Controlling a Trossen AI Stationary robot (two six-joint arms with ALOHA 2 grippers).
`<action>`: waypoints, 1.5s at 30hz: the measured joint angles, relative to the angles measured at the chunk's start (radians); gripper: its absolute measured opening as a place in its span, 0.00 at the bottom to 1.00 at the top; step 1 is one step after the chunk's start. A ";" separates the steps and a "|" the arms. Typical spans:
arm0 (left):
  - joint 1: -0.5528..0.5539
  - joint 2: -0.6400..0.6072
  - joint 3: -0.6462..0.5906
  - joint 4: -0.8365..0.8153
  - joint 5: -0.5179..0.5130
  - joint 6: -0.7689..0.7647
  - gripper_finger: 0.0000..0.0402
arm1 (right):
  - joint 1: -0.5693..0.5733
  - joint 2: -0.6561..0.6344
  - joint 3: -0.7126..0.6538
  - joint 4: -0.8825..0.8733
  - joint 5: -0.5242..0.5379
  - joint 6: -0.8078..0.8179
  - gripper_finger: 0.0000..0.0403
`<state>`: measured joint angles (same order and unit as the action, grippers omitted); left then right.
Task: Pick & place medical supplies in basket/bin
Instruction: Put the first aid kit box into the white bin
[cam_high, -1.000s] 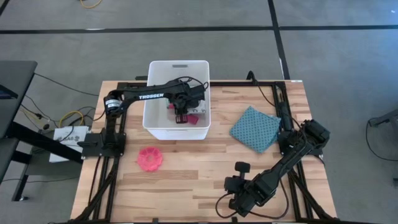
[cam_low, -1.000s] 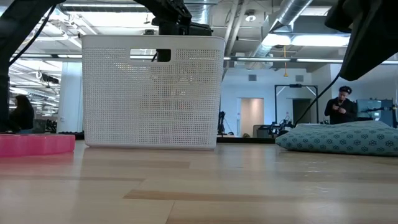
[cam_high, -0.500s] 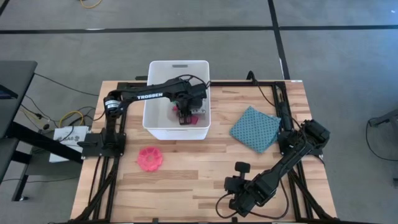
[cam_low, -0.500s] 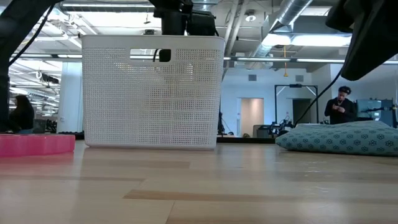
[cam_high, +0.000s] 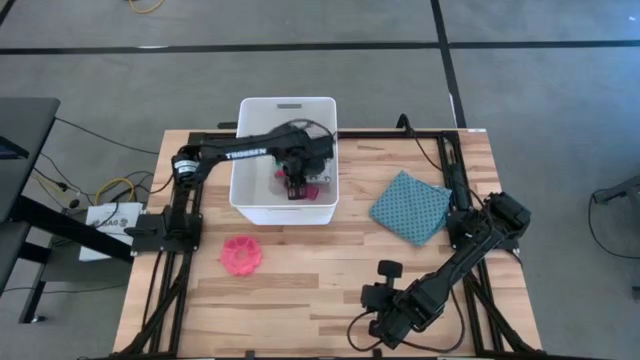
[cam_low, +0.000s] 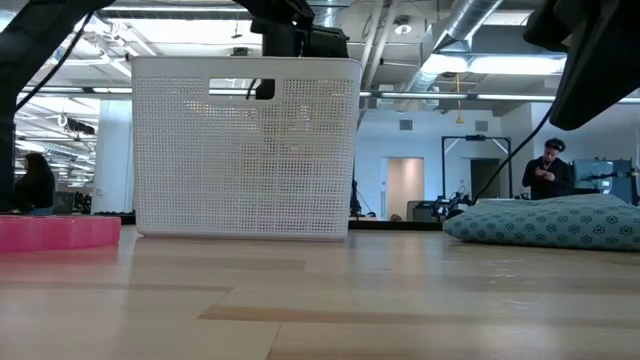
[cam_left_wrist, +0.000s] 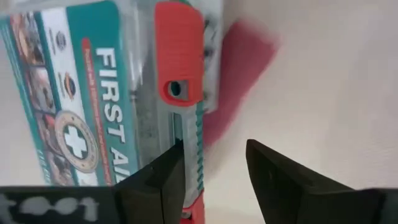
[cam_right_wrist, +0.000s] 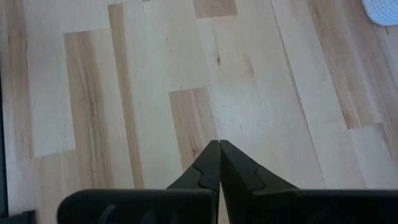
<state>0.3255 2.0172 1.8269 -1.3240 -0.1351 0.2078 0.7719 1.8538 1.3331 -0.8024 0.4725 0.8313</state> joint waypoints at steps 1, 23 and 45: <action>-0.005 0.004 -0.004 -0.022 -0.049 0.012 0.38 | 0.000 0.000 0.000 0.001 0.000 0.000 0.00; 0.007 0.004 -0.006 -0.036 0.006 -0.016 0.31 | 0.003 -0.001 0.000 -0.003 0.000 0.002 0.00; -0.028 0.048 -0.017 -0.087 -0.116 0.068 0.27 | -0.001 -0.001 0.000 0.003 0.000 0.007 0.00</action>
<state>0.2978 2.0651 1.8101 -1.4109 -0.2507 0.2761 0.7708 1.8530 1.3331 -0.7998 0.4721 0.8379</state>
